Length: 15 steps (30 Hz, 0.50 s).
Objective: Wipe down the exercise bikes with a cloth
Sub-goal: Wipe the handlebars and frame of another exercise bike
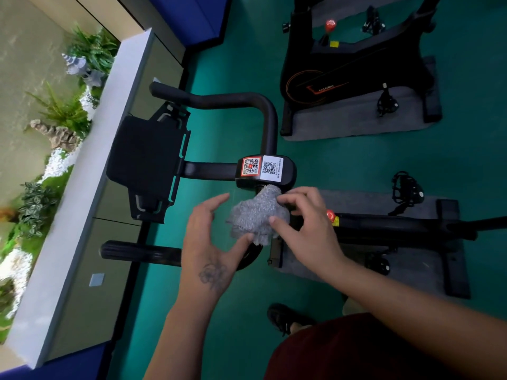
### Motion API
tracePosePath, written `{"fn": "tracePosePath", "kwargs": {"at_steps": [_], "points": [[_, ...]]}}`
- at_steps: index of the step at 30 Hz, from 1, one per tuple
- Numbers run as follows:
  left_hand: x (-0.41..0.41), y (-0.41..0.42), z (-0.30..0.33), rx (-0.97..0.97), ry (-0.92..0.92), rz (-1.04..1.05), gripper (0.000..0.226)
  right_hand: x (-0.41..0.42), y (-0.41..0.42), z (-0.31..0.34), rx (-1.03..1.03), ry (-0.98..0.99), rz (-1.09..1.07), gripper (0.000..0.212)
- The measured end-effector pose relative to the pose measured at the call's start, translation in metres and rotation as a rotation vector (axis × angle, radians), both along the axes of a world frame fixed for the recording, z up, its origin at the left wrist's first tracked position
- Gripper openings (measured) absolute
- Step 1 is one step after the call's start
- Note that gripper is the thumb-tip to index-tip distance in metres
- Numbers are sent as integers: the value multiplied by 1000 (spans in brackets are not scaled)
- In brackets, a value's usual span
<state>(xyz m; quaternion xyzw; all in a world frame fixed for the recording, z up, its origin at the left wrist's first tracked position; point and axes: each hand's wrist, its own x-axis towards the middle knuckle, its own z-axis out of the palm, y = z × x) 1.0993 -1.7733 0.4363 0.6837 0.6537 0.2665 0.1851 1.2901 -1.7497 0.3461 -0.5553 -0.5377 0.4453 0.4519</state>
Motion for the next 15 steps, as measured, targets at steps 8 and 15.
{"fn": "tracePosePath", "kwargs": {"at_steps": [8,15], "points": [[-53,-24,5,-31,-57,175,57,-12,-5,13,-131,113,45,51],[-114,-26,32,-2,255,5,55,-17,-5,9,-153,109,6,64]]}}
